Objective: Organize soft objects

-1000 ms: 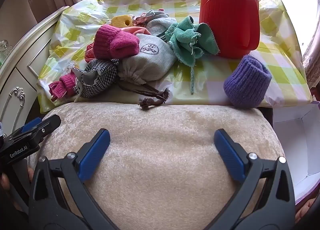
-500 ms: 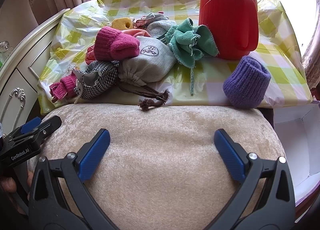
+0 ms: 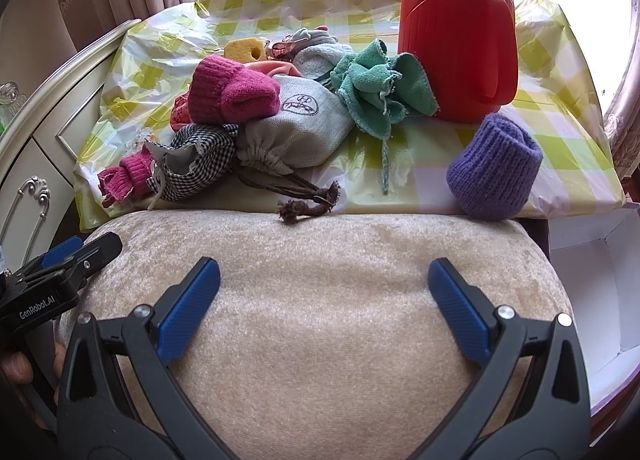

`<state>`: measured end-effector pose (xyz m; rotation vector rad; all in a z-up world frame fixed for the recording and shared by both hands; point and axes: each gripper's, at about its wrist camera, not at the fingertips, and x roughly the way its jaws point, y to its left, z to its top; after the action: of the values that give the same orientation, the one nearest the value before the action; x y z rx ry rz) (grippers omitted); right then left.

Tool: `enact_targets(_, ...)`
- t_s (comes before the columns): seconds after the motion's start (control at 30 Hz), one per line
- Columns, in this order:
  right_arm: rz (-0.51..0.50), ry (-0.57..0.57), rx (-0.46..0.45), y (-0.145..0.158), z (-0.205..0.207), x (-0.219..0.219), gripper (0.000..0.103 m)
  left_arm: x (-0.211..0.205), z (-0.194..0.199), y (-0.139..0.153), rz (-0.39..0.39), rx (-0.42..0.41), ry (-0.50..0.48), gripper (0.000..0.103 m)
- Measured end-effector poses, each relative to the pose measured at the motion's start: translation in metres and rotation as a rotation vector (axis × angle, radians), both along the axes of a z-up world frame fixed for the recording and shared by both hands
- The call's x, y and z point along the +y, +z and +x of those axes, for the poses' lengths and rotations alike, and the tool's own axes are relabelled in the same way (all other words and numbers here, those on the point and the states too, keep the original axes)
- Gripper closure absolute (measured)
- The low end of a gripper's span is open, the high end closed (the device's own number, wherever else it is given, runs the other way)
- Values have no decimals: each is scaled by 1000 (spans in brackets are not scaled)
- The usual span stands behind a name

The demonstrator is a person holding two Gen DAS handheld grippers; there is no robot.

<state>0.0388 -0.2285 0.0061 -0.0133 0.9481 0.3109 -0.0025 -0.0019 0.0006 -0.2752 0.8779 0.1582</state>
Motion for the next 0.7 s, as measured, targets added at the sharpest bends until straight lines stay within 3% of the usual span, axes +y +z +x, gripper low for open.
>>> enact_targets(0.7, -2, 0, -2, 0, 0, 0, 0, -1, 3, -2, -6, 8, 3, 0)
